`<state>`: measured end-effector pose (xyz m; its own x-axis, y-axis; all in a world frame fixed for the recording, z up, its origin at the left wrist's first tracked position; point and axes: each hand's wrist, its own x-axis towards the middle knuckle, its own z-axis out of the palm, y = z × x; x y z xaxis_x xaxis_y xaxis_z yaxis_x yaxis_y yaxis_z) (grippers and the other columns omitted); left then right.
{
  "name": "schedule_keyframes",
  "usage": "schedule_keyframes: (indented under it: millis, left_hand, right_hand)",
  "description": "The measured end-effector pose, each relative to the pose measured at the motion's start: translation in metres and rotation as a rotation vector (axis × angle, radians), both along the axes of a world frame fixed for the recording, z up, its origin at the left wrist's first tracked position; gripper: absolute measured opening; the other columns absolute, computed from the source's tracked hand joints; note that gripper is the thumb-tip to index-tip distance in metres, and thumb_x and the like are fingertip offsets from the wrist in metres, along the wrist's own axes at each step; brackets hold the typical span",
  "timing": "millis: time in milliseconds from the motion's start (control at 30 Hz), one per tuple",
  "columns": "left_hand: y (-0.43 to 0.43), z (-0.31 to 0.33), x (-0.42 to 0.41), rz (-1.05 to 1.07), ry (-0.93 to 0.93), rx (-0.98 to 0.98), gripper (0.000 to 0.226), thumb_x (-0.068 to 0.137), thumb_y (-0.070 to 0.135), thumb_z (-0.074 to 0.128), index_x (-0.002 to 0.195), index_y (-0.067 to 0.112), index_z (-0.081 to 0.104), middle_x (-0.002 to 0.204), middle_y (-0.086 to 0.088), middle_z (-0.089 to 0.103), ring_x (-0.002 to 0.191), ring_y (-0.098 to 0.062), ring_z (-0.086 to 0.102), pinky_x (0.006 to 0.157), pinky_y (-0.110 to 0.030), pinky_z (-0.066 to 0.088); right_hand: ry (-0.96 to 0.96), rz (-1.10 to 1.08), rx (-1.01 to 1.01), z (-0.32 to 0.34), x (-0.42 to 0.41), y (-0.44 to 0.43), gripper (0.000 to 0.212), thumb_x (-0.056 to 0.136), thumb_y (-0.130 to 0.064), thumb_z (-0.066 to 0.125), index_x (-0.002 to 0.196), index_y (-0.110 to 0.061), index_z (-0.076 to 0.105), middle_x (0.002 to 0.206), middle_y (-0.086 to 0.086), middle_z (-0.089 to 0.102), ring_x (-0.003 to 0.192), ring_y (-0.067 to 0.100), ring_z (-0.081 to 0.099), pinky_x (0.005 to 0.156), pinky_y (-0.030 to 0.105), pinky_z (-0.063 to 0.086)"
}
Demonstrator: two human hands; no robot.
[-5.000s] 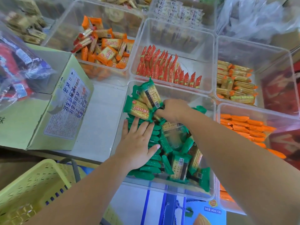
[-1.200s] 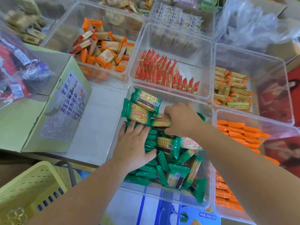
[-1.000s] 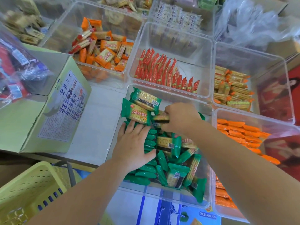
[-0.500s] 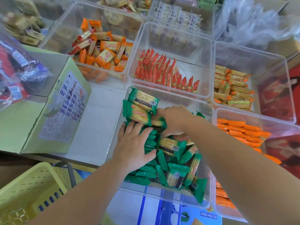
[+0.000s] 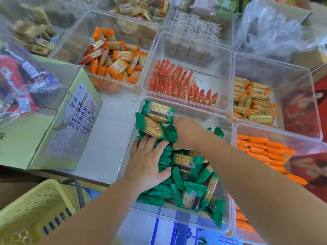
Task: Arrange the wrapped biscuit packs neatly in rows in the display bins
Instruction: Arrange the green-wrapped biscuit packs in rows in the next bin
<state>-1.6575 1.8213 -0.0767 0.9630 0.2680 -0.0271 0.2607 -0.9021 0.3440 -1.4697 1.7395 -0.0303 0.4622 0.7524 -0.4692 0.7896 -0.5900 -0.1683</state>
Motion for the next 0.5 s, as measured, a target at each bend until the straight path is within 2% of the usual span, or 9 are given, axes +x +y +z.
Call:
schedule_keyframes:
  millis: [100, 267, 400, 500]
  left_hand:
    - [0.0, -0.001, 0.0, 0.0, -0.006, 0.007, 0.083, 0.073, 0.067, 0.054, 0.144, 0.03, 0.035, 0.137, -0.004, 0.042, 0.134, -0.031, 0.038, 0.116, -0.058, 0.026]
    - [0.0, -0.002, -0.001, -0.023, -0.003, 0.043, 0.092, 0.076, 0.069, 0.049, 0.156, 0.035, 0.016, 0.142, -0.008, 0.037, 0.134, -0.033, 0.037, 0.116, -0.059, 0.027]
    - [0.0, -0.001, 0.0, -0.006, 0.017, 0.046, 0.09, 0.075, 0.07, 0.049, 0.152, 0.03, 0.026, 0.14, -0.008, 0.036, 0.133, -0.033, 0.035, 0.117, -0.058, 0.026]
    - [-0.001, -0.002, 0.001, 0.013, 0.019, 0.038, 0.087, 0.072, 0.07, 0.052, 0.145, 0.025, 0.038, 0.139, -0.007, 0.037, 0.133, -0.032, 0.035, 0.117, -0.057, 0.025]
  right_hand:
    - [0.066, -0.015, 0.034, 0.001, 0.003, -0.001, 0.055, 0.07, -0.037, 0.086, 0.107, -0.012, 0.056, 0.095, 0.005, 0.056, 0.083, 0.025, 0.056, 0.073, 0.04, 0.053]
    - [0.156, 0.052, 0.056, 0.005, 0.005, -0.003, 0.041, 0.083, -0.036, 0.072, 0.112, -0.009, 0.063, 0.108, 0.009, 0.052, 0.094, 0.027, 0.054, 0.083, 0.04, 0.05]
    - [0.228, -0.052, 0.139, 0.008, -0.001, 0.0, 0.031, 0.086, -0.03, 0.07, 0.102, -0.004, 0.064, 0.098, 0.016, 0.064, 0.09, 0.033, 0.062, 0.078, 0.045, 0.053]
    - [0.397, -0.21, 0.195, 0.01, -0.001, -0.001, 0.033, 0.081, -0.033, 0.073, 0.102, -0.007, 0.068, 0.099, 0.013, 0.071, 0.092, 0.031, 0.067, 0.079, 0.044, 0.056]
